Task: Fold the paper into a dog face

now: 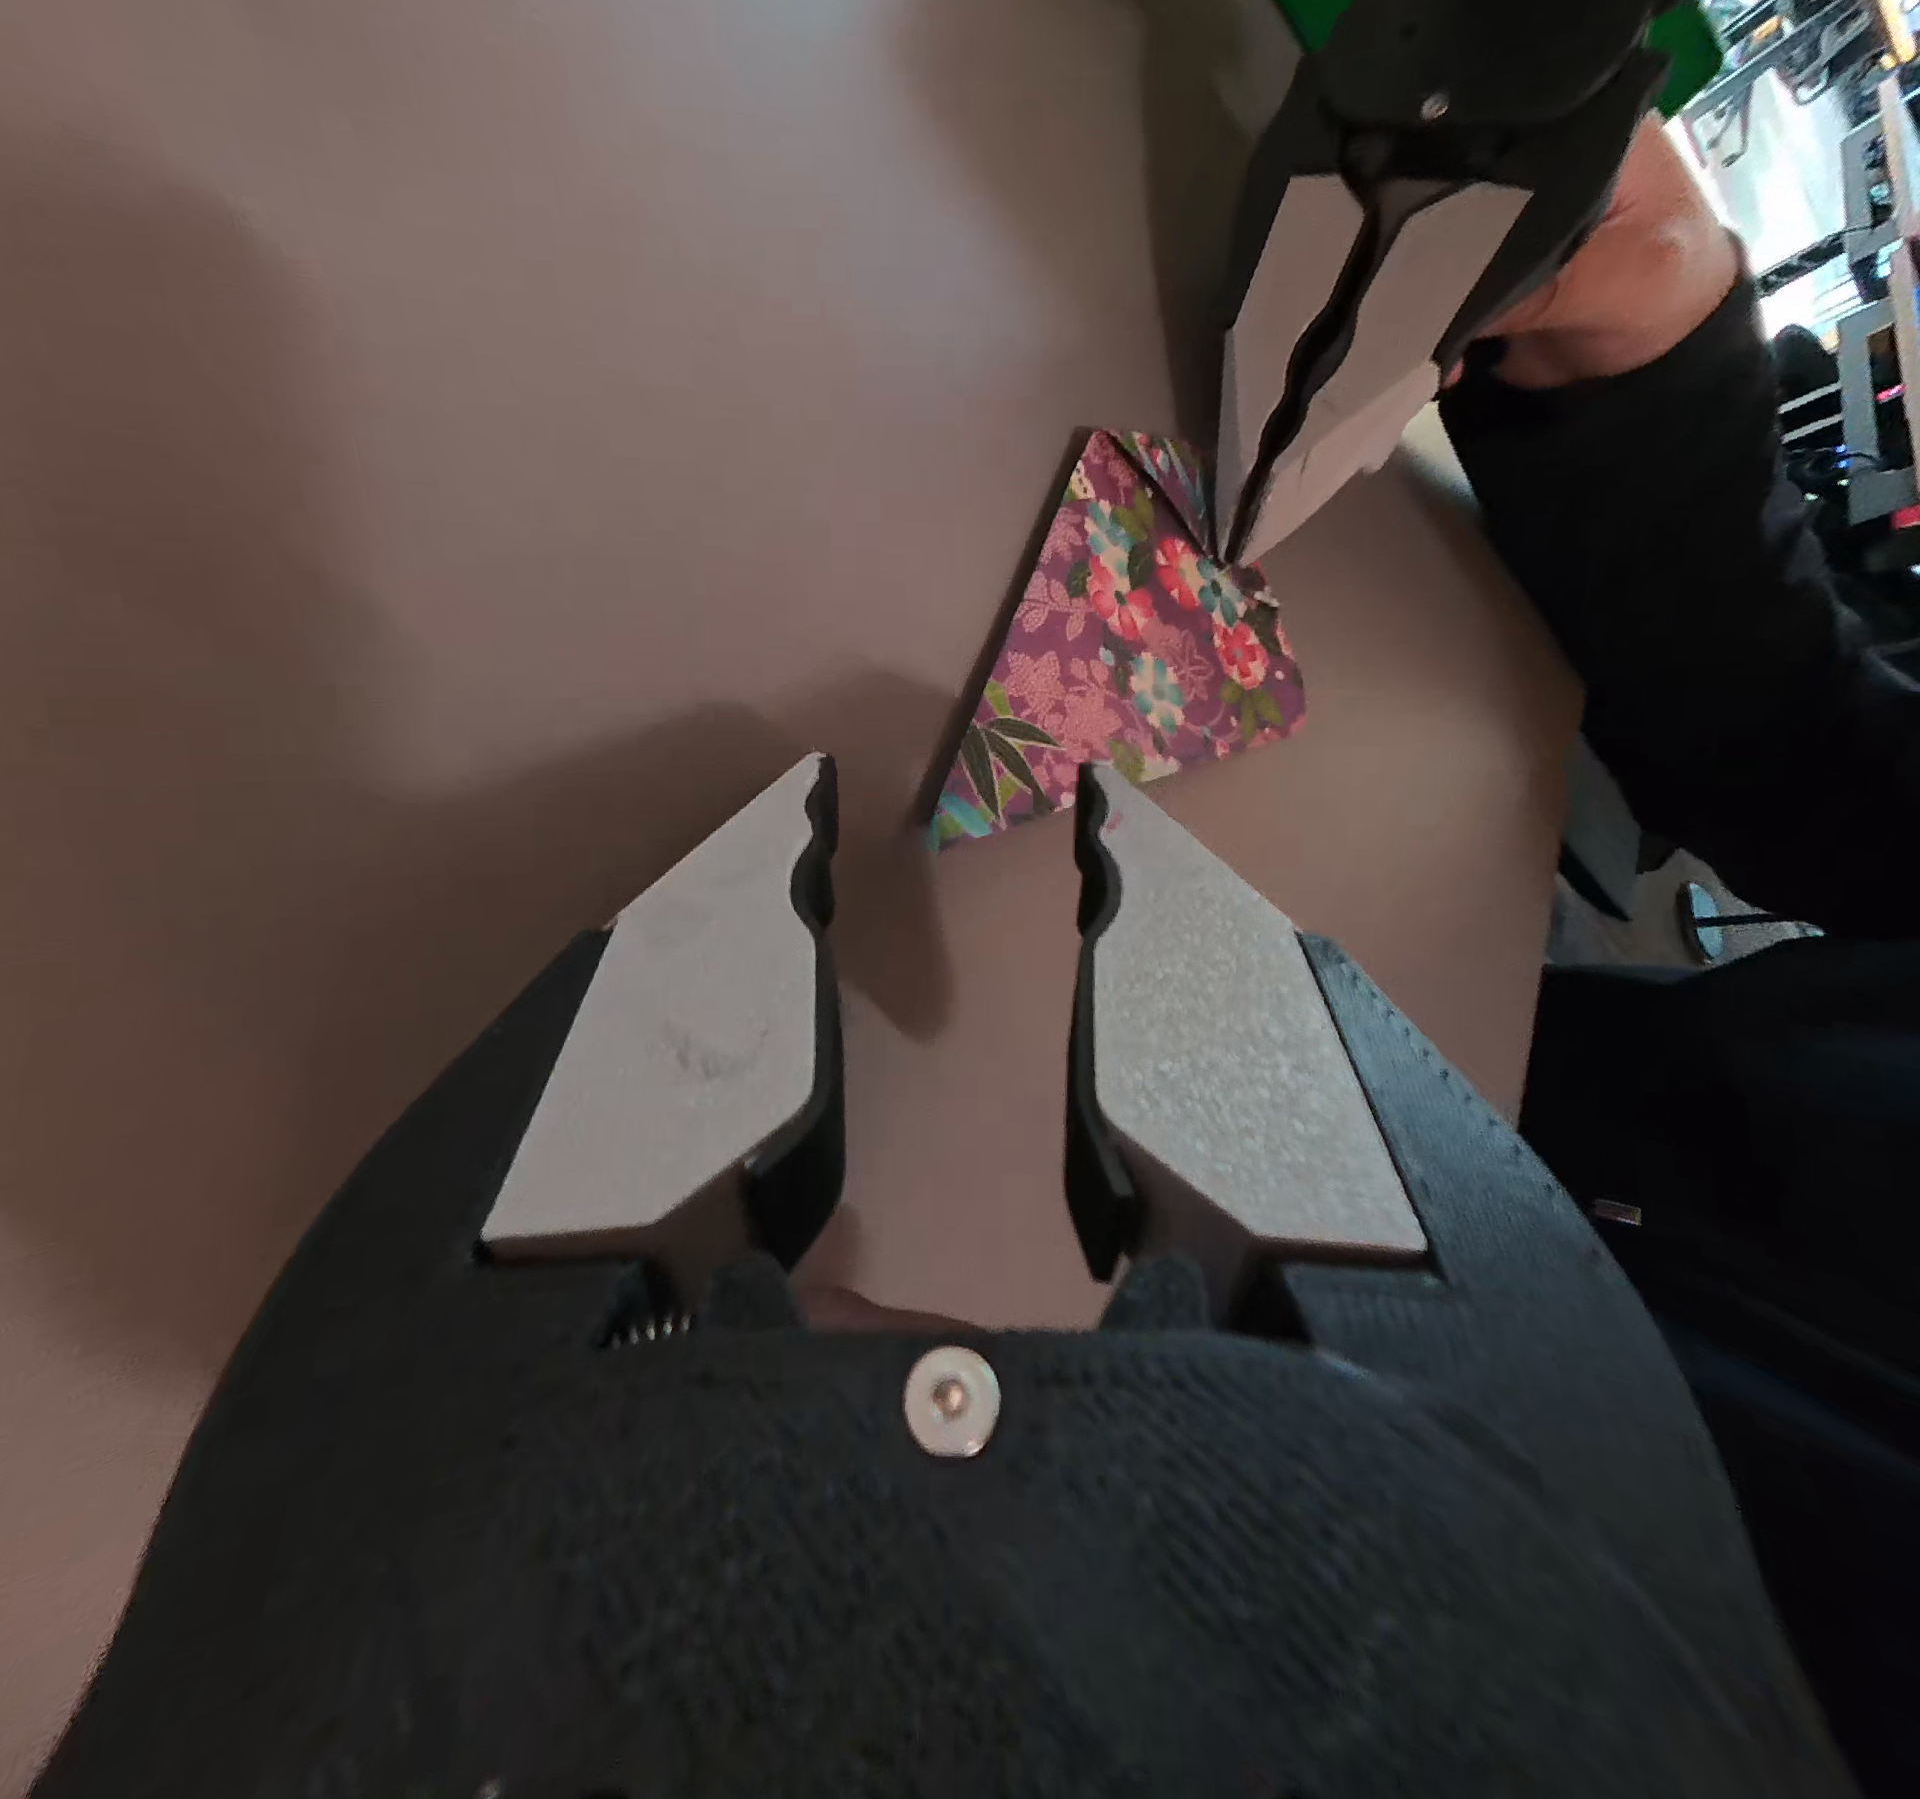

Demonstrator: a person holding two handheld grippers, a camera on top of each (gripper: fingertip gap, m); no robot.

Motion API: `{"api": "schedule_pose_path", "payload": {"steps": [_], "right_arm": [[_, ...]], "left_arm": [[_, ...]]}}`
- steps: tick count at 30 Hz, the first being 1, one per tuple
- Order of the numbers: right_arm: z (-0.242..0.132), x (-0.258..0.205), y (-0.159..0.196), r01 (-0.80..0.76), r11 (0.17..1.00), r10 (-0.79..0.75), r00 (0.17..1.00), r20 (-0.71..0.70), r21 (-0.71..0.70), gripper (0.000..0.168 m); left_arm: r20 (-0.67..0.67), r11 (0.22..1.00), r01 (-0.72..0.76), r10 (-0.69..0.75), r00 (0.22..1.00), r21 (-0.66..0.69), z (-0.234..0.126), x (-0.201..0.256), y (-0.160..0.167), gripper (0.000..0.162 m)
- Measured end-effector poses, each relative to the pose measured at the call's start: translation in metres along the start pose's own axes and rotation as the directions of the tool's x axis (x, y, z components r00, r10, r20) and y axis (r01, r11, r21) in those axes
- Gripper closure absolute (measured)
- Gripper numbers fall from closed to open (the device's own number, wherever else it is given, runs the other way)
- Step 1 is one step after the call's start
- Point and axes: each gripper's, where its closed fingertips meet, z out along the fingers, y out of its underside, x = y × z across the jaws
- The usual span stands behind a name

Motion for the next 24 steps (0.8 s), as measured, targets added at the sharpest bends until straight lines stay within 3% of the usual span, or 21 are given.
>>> {"api": "schedule_pose_path", "payload": {"steps": [14, 24], "right_arm": [[0.0, 0.0, -0.001, -0.004, 1.0, 0.004, 1.0, 0.001, 0.0, 0.168], [0.0, 0.0, -0.001, 0.001, 1.0, -0.001, 1.0, -0.004, -0.003, 0.168]], "left_arm": [[0.013, 0.999, 0.025, -0.024, 1.0, -0.033, -0.004, -0.004, 0.01, 0.123], [-0.008, 0.996, -0.005, 0.005, 1.0, -0.091, 0.008, 0.006, 0.016, 0.141]]}}
